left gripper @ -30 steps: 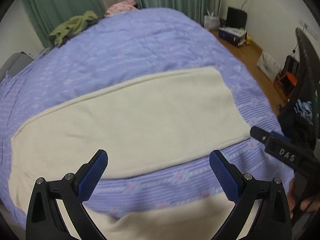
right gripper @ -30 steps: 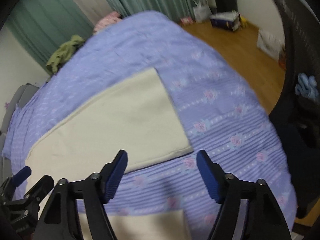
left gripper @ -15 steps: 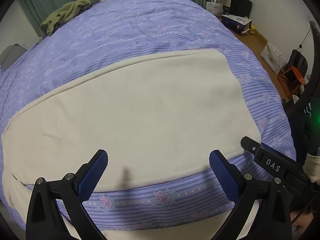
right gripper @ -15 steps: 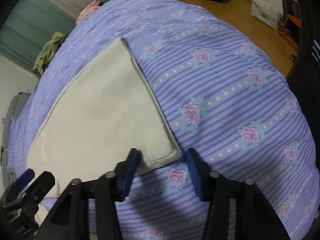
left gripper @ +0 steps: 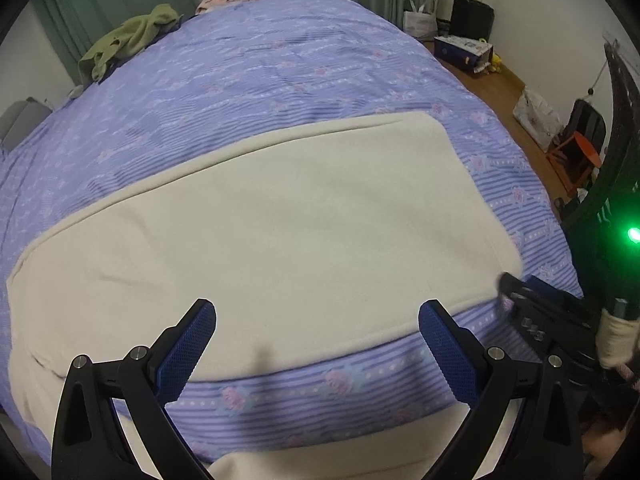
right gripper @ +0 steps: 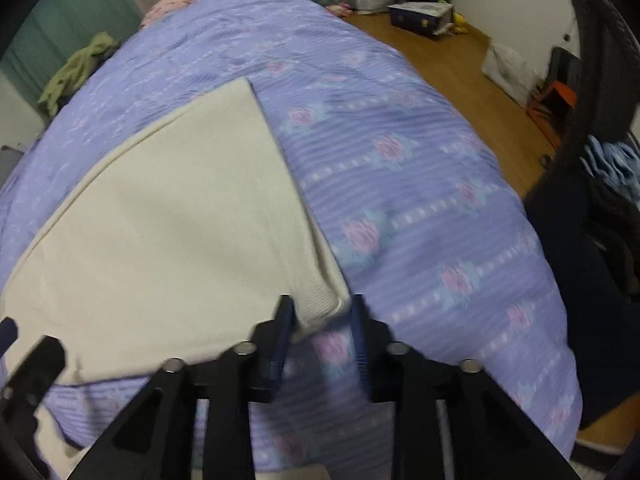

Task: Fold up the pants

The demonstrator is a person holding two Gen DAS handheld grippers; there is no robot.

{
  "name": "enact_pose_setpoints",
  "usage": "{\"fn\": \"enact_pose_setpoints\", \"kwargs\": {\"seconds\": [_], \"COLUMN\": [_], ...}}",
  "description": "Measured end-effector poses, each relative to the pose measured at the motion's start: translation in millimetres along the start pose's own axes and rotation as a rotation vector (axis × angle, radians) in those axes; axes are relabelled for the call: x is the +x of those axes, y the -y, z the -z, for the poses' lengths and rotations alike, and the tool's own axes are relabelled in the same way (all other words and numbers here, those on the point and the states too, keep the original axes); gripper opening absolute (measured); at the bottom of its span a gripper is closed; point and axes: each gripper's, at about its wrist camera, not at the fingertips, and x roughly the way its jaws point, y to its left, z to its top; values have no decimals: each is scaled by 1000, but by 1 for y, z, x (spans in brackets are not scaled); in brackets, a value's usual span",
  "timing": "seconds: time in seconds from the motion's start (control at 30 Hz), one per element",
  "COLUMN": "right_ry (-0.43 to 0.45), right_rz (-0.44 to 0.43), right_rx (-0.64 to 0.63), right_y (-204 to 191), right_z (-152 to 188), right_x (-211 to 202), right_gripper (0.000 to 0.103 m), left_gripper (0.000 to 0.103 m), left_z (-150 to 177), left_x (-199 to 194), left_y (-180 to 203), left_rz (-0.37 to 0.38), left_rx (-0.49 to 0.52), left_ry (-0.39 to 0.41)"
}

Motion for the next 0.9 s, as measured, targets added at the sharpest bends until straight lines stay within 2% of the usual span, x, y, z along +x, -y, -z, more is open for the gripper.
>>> {"fn": "enact_pose_setpoints", "kwargs": {"seconds": [0.1,0.13,0.27,0.33,0.47,0.57,0.6,0.7,0.83,0.9], "right_ry": [95,114,186,221,272,289,294,321,328,326], "right_rz": [54,45,10,-19,-115,-192,-210,-268,-281,-255], "right_rx": [12,11,-42,-81,-176,-236,-250,-272,-275,-244], "right_y": [2,-1,-24,-41,-96,-139,-153,-203,-258,-291], "right_z": [13,20,50,63,97,124,132,161,201,226], "right_x": [-47,-64,-133,-164,-228,-258,-268,-298,-318,-326], "right_gripper": [57,59,59,65,66,68,72,73,73,73], "left_gripper": [103,103,103,103,103,103,103,103,103,103], "left_z": [8,12,37,51,82,107,115,139,172,187], "left_x": [-25,-35,-88,-116,-170,-214,-225,-249,-269,-273], "left_y": [-23,-30,-73,-98,-155,-204,-221,-268,-337,-369], "left_rz": [29,36,45,39,27,5,-3,-10,7,9], "left_rx": [-44,-56,-89,-106,-152,-191,-207,-238,-224,-207], "left_ry": [23,35,105,140,196,242,256,283,292,281]}}
